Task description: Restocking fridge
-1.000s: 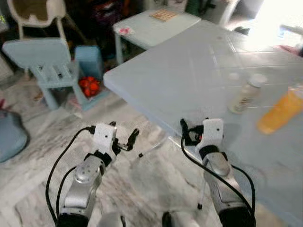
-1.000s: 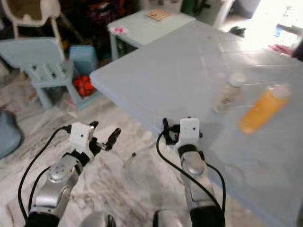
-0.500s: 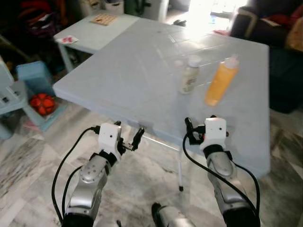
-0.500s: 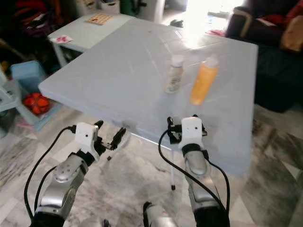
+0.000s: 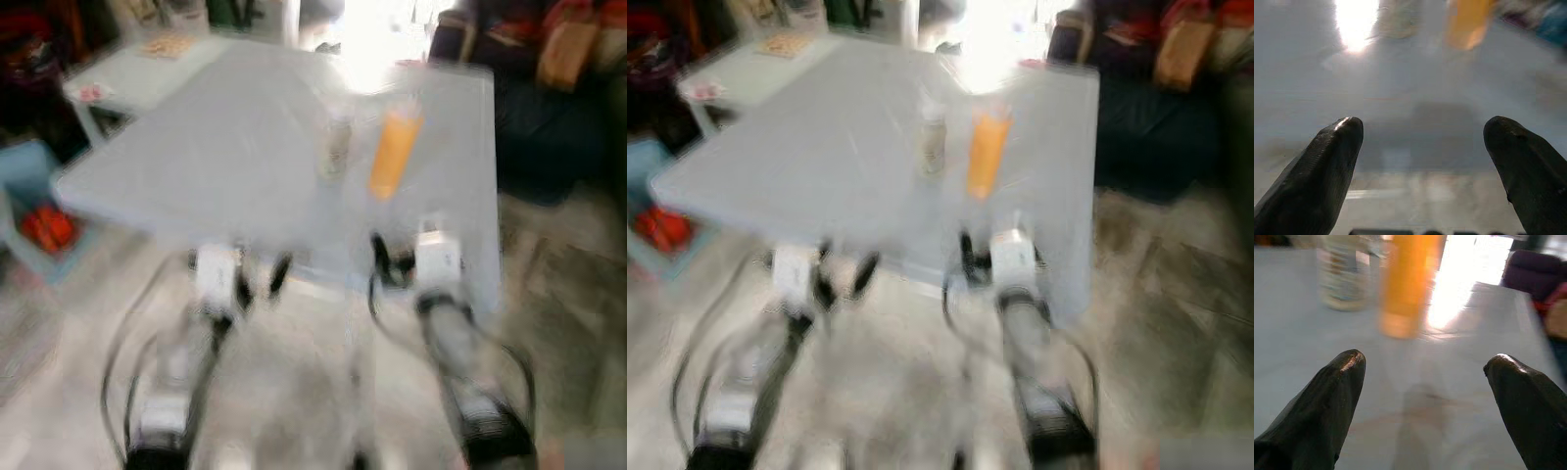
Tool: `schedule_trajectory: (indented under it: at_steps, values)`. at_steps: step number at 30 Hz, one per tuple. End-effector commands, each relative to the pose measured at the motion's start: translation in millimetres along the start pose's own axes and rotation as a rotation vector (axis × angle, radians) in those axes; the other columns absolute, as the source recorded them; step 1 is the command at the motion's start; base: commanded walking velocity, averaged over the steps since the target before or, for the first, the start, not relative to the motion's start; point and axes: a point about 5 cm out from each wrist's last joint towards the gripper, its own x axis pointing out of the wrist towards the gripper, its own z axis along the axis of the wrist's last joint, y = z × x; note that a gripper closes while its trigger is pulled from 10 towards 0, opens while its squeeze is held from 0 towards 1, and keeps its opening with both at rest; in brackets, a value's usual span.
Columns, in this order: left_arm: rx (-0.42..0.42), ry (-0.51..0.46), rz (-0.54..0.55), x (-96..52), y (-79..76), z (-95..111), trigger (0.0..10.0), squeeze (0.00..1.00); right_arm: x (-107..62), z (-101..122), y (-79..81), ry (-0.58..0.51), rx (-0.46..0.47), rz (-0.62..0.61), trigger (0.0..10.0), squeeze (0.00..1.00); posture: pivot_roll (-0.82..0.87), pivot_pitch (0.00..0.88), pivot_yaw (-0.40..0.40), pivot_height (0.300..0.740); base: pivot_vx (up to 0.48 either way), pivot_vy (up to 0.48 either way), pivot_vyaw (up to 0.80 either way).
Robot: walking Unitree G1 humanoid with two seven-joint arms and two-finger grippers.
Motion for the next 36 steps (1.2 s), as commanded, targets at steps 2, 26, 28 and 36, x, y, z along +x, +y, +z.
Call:
schedule_trajectory:
  at_steps: [2,26,28,36]
  values:
    - [0.027,-0.014,0.014,-0.9,6.4,5.5,10.0,0.0,4.8,9.3,0.1,-0.044,0.001,-0.006,10.0,0.0,0.06,0.066,0.005,0.74,0.0,0.0,0.0]
    - [0.038,-0.11,0.107,-0.9,17.3,20.9,10.0,0.0,0.4,28.1,6.2,-0.152,-0.058,0.075,10.0,0.0,0.05,0.052,0.007,0.74,0.156,0.059,0.0]
    - [0.034,-0.123,0.118,-2.2,18.7,24.2,10.0,0.0,-2.3,29.7,5.7,-0.153,-0.035,0.065,10.0,0.0,0.05,0.051,0.007,0.74,0.382,0.291,0.0]
    - [0.086,-0.15,0.192,-30.3,25.2,29.9,10.0,0.0,-43.1,14.1,-7.2,-0.079,-0.061,-0.011,10.0,0.0,0.04,0.049,0.012,0.74,0.185,0.144,0.0]
